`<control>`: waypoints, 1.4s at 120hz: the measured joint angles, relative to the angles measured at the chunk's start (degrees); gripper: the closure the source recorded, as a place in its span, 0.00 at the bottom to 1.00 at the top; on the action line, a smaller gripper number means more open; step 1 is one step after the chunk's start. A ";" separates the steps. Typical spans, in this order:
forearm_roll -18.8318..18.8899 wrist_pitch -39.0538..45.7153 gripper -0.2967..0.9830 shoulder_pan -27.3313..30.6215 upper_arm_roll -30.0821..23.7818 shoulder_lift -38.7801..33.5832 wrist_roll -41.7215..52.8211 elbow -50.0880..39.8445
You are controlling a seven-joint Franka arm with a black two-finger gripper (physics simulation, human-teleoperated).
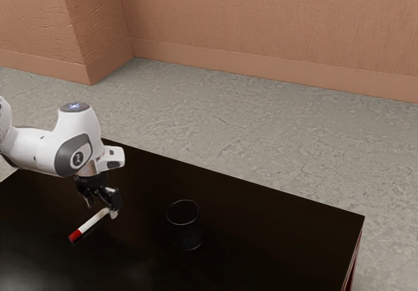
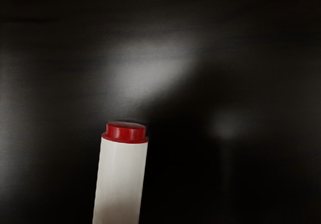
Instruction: Put the marker into the pen holder.
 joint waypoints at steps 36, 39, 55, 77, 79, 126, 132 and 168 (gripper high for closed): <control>-0.20 4.59 0.37 1.29 -0.04 1.65 1.16 0.02; -0.22 4.75 0.39 1.51 -0.06 1.83 1.27 0.06; -0.35 5.33 0.51 1.67 -0.09 3.23 1.89 0.88; -0.53 5.71 0.69 1.69 -0.09 3.66 2.58 1.48; -0.65 5.73 0.70 1.68 -0.09 3.75 2.64 1.49; -0.62 6.05 0.82 1.58 0.03 3.40 2.59 1.83; -0.42 5.95 0.83 1.51 0.02 2.39 2.48 2.05; 0.26 0.44 0.85 -3.38 -0.50 -11.50 1.20 2.04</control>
